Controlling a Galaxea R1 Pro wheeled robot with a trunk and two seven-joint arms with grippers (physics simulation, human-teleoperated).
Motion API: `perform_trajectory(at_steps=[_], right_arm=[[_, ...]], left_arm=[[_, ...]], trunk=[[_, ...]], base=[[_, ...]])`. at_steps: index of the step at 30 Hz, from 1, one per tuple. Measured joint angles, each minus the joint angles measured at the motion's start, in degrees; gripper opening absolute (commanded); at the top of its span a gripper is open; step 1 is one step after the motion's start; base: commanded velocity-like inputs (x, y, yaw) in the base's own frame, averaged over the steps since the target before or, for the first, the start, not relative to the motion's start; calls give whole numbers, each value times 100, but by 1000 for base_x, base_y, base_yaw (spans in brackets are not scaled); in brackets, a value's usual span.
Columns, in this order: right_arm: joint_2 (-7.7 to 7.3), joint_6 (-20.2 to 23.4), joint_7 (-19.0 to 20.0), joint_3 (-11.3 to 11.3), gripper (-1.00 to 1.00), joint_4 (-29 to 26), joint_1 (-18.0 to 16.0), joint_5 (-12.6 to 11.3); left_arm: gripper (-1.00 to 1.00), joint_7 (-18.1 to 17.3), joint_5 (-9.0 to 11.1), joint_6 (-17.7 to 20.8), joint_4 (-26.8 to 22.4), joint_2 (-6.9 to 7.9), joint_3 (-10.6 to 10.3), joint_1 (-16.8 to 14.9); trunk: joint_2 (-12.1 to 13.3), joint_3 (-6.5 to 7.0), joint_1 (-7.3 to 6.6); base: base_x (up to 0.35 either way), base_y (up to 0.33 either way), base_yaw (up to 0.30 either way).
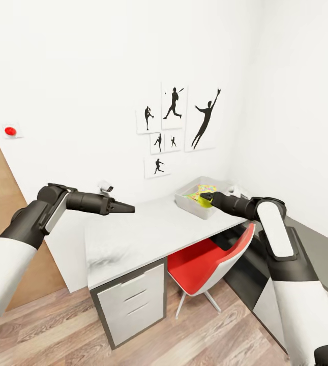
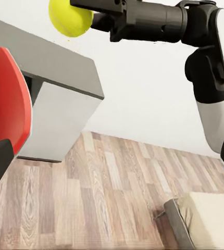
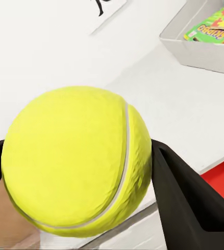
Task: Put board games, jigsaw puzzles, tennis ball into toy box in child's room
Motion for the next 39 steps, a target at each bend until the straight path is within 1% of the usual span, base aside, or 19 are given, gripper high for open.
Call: perform_trajectory(at_steps=[2,3,10,17,27,28,29,30,32,33,35,36,37,38,39], right_arm=[[64,-54,84,-42,-100,64,60,93],[96,-81,126,-63,-100,96,92,139],[311,-191,-31,-92,-100,204,318,3],[312,-191,-187,-93,-100,190,338,-123],[317,-232,-409,-42,-100,163,339,-309],[312,-241,-456,-40,-100,158,339,-859],[311,-241,-470,-38,-100,157,341,-844],[308,-242,-484,-35,-100,159,342,-804],[310,-244,-500,-35,-100,164,312,-625],[313,-241,-507,-37,-100,176,276,-391],[326,-232,-511,-46,-100,191,179,236],[331,-232,-509,-48,-100,193,157,401],[341,-227,-501,-52,-100,196,125,723],[349,-228,-493,-54,-100,198,99,972],[358,-233,-487,-56,-100,199,73,1153]], left_arm=[[100,38,-38,-64,65,-20,45,18],[100,50,-51,-33,97,-24,77,25],[100,94,-93,191,322,-24,301,37],[100,160,-113,415,338,-30,525,39],[100,451,-123,441,338,-39,514,60],[100,659,-127,445,339,-39,513,65],[100,707,-125,446,339,-40,513,71],[100,741,-125,446,338,-40,513,71],[100,770,-125,446,338,-40,511,76],[100,783,-126,446,338,-40,509,80],[100,817,-126,443,339,-40,506,86],[100,828,-126,442,338,-40,505,87],[100,848,-126,441,339,-37,508,88],[100,862,-126,440,339,-35,510,89],[100,872,-126,440,339,-33,511,89]], trunk=[[0,0,0],[0,0,0],[0,0,0],[0,0,0],[0,0,0],[0,0,0],[0,0,0],[0,0,0],[0,0,0],[0,0,0],[0,0,0],[0,0,0],[0,0,0],[0,0,0],[0,0,0]], base=[[4,0,0],[41,0,0],[60,-11,0],[68,-88,0],[3,-4,0],[0,0,0],[0,0,0],[0,0,0],[0,0,0],[0,0,0],[0,0,0],[0,0,0],[0,0,0],[0,0,0],[0,0,0]])
